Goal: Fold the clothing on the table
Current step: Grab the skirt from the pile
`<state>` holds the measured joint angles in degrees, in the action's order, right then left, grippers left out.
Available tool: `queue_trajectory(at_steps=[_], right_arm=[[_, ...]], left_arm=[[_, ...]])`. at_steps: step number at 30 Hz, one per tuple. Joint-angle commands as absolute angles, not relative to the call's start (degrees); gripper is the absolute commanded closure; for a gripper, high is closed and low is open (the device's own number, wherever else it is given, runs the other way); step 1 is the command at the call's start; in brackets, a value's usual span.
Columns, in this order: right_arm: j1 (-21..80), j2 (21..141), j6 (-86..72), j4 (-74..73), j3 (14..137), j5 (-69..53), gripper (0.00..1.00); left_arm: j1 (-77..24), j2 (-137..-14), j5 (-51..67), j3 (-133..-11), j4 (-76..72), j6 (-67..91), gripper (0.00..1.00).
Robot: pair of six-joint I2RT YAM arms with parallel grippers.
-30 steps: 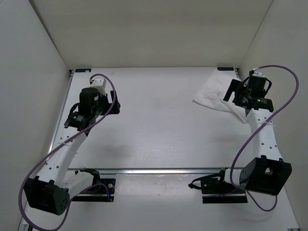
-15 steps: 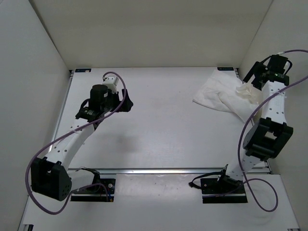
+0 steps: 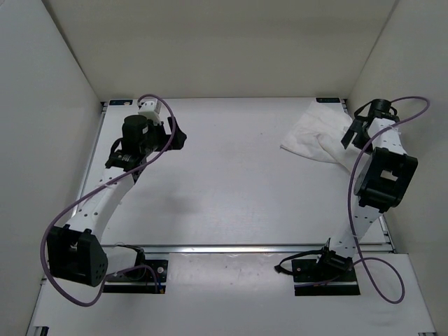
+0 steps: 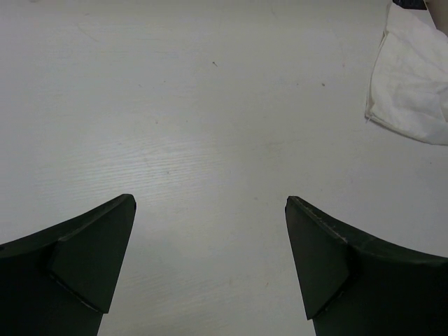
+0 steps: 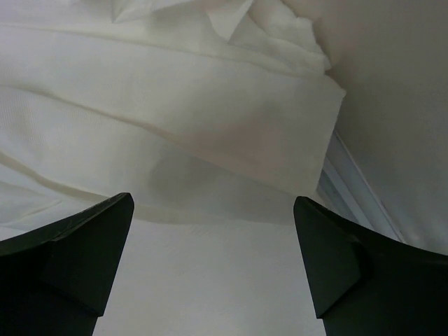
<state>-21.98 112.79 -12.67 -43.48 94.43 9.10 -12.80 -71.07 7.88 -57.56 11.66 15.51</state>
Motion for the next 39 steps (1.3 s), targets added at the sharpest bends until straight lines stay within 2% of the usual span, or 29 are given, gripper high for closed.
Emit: queue_trajectory(at_steps=[1,5,8,10,13,14,18,23,31,33,39], right_arm=[[-20.22,110.57,-13.36,-41.49,92.55,10.82,0.06],[-18.38,111.88,-13.89,-39.55,89.12,11.33,0.17],[-17.4,114.16,-12.75,-39.82,89.91,12.65,0.31],[-16.88,116.36,-11.61,-40.34,92.53,13.18,0.48],[-16.0,119.26,-10.55,-42.09,95.52,13.45,0.91],[-15.65,120.4,-10.63,-43.4,97.1,12.93,0.98],[-13.45,120.68,-10.9,-43.86,97.82,10.55,1.0],[-7.14,116.46,-9.14,-39.73,91.51,8.27,1.0],[2.36,111.89,-8.44,-49.12,92.73,4.21,1.0],[5.61,108.21,-8.71,-51.06,89.58,5.53,1.0],[8.87,96.44,-14.23,-53.08,73.93,-1.75,1.0]], left_arm=[[-13.35,-72.77,8.35,-62.66,12.47,13.28,0.01],[-13.36,-72.86,9.22,-63.11,12.66,12.3,0.01],[-13.1,-72.16,9.58,-62.49,12.92,12.48,0.01],[-12.92,-71.72,9.67,-61.62,12.92,12.83,0.02],[-12.4,-70.67,9.49,-60.82,13.36,13.0,0.01],[-12.74,-70.14,9.49,-60.39,13.27,13.62,0.01],[-12.75,-68.82,9.41,-59.33,12.75,13.36,0.01],[-12.48,-68.38,10.01,-57.4,11.34,13.8,0.01],[-12.39,-69.7,11.43,-56.34,8.88,14.24,0.02],[-12.83,-70.04,11.78,-56.34,8.18,14.15,0.01],[-13.62,-72.51,13.63,-57.3,7.12,12.75,0.01]])
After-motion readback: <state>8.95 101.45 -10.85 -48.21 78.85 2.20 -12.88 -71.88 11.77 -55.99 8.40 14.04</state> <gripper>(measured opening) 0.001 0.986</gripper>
